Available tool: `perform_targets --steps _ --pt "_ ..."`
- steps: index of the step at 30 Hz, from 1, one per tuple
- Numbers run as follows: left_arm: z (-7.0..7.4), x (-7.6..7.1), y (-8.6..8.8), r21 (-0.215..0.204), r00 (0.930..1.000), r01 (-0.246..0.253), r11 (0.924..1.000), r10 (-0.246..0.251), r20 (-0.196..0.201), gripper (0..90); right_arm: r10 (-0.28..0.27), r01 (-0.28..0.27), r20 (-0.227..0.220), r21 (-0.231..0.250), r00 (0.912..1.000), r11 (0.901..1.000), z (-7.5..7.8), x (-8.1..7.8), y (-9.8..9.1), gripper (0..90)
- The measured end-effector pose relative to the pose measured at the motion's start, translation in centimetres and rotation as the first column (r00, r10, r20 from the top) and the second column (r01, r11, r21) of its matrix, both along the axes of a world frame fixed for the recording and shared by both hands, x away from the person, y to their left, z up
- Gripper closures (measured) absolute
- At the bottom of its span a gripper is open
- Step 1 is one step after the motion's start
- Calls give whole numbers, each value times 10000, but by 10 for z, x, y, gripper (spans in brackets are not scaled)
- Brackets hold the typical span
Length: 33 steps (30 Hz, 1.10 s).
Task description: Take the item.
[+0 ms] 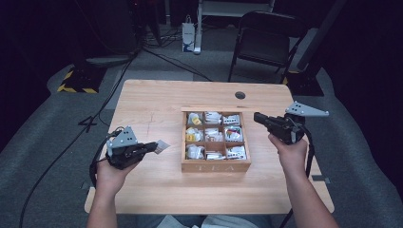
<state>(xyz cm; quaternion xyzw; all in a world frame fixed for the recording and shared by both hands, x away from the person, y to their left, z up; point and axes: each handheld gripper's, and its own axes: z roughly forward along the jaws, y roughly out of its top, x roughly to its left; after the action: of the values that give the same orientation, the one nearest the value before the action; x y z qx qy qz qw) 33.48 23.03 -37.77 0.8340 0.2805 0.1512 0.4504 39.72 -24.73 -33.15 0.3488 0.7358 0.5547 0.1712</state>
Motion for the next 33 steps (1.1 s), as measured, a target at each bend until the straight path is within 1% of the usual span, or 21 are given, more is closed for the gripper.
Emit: perform_targets --steps 1,2,3,4,6,7,8,9,11,13,14,16,17,21,22,26,28,29,30,32,33 --pt "-4 1 3 -9 10000 29 10000 -29 32 899 2 -2 -4 2 10000 10000 0 0 0 900" --pt "-4 1 3 -9 10000 29 10000 -29 32 899 2 -2 -4 2 10000 10000 0 0 0 900" --pt "-10 3 7 -3 9999 -21 10000 21 -113 899 -11 11 -20 -12 10000 10000 0 0 0 900" --pt "-10 3 7 -3 9999 -21 10000 21 -113 899 -11 11 -20 -12 10000 10000 0 0 0 900" --pt "-16 6 10 70 9995 -173 9998 175 -258 899 1 -1 -19 9 10000 10000 0 0 0 900" --pt "-22 9 13 49 9987 -314 9995 316 -408 899 6 -6 -5 23 10000 10000 0 0 0 900" --pt "-22 9 13 49 9987 -314 9995 316 -408 900 -4 4 -11 7 10000 10000 0 0 0 900" --pt "-26 11 16 32 9980 -369 9993 370 -507 899 -3 3 -11 8 10000 10000 0 0 0 900" --pt "-28 12 17 11 9975 -405 9992 405 -581 899 -9 9 -13 -10 10000 10000 0 0 0 900" --pt "-31 14 18 165 9966 -496 9986 506 -649 899 -4 4 -8 -19 10000 10000 0 0 0 900" --pt "-36 15 20 212 9948 -614 9979 629 -801 899 -5 5 -5 -16 10000 10000 0 0 0 900" --pt "-38 16 21 207 9941 -634 9978 650 -865 899 -7 7 0 -20 10000 10000 0 0 0 900" --pt "-41 18 23 185 9921 -731 9972 746 -1010 898 2 -2 -8 -4 10000 10000 0 0 0 900" --pt "-46 20 26 85 9894 -845 9964 849 -1181 898 -11 11 11 -23 10000 10000 0 0 0 900" --pt "-49 22 28 111 9872 -934 9956 941 -1289 898 -10 10 5 -19 10000 10000 0 0 0 900" --pt "-54 24 29 304 9840 -1010 9944 1043 -1445 898 1 -1 3 -30 10000 10000 0 0 0 900" --pt "-57 26 30 350 9814 -1073 9936 1115 -1563 898 4 -4 -1 -25 10000 10000 0 0 0 900" --pt "-60 27 31 384 9787 -1158 9925 1206 -1662 898 10 -10 -6 -14 10000 10000 0 0 0 900" --pt "-60 27 31 384 9787 -1158 9925 1206 -1662 898 10 -10 -6 -14 10000 10000 0 0 0 900" --pt "-63 28 33 439 9763 -1185 9920 1245 -1772 897 11 -11 -8 -17 10000 10000 0 0 0 900" --pt "-64 28 34 423 9738 -1241 9914 1299 -1868 897 7 -7 -14 -34 10000 10000 0 0 0 900"
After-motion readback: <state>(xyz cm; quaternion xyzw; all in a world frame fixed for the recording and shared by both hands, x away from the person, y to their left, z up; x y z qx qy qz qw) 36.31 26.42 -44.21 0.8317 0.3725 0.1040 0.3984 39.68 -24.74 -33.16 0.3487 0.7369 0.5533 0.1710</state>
